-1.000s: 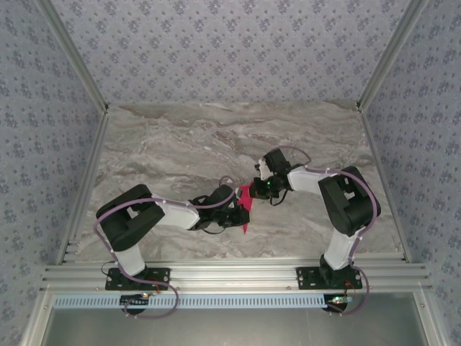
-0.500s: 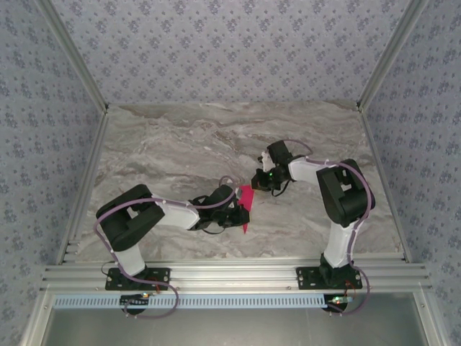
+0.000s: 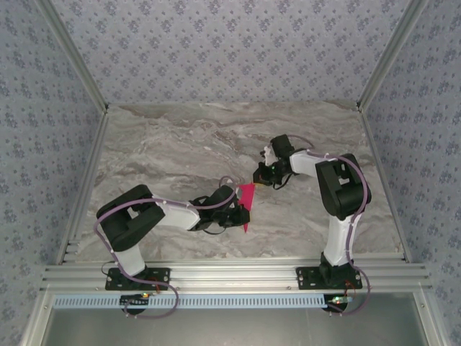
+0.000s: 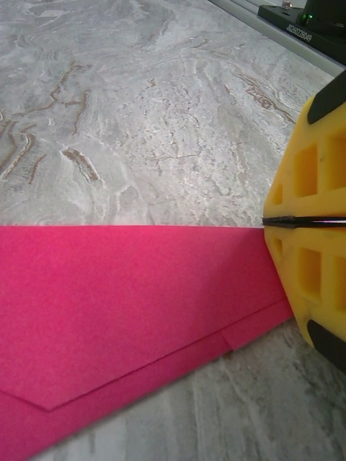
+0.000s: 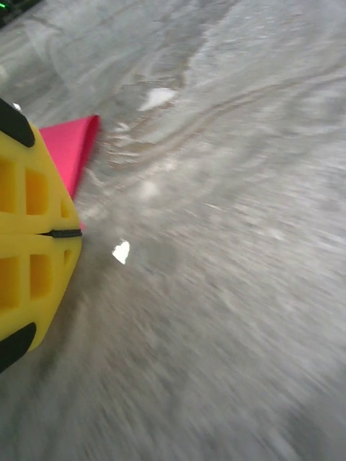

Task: Fold a paper plane with a square sheet of paper (fold left side to right side)
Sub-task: Fold the wing for the fifth time at the center of the table.

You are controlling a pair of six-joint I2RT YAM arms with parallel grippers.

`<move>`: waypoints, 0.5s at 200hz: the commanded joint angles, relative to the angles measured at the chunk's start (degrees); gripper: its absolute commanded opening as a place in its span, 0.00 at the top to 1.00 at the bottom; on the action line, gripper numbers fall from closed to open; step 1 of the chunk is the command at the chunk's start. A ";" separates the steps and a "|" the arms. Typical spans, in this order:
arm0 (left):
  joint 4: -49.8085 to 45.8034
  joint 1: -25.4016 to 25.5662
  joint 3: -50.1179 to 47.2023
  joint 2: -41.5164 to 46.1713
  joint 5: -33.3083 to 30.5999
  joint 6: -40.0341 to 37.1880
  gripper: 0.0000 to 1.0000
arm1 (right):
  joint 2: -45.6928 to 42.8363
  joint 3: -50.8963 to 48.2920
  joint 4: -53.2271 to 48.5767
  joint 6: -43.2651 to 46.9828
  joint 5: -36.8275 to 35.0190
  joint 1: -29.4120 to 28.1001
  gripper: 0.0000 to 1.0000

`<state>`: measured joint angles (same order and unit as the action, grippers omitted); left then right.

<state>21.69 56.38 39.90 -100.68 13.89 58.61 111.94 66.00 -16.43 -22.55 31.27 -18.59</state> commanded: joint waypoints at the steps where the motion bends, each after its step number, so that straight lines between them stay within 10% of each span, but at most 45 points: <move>1: -5.44 1.63 -1.92 -2.42 1.31 0.45 0.91 | 0.99 3.78 3.62 1.29 -5.63 3.28 0.94; 100: -6.21 1.63 -0.55 -1.32 0.53 -0.07 0.91 | -17.75 -14.01 9.54 -4.15 0.83 -3.62 0.93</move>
<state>21.65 56.42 39.97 -100.68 13.87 58.59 97.80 56.05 -9.26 -23.64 29.95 -18.96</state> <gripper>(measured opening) 0.090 0.077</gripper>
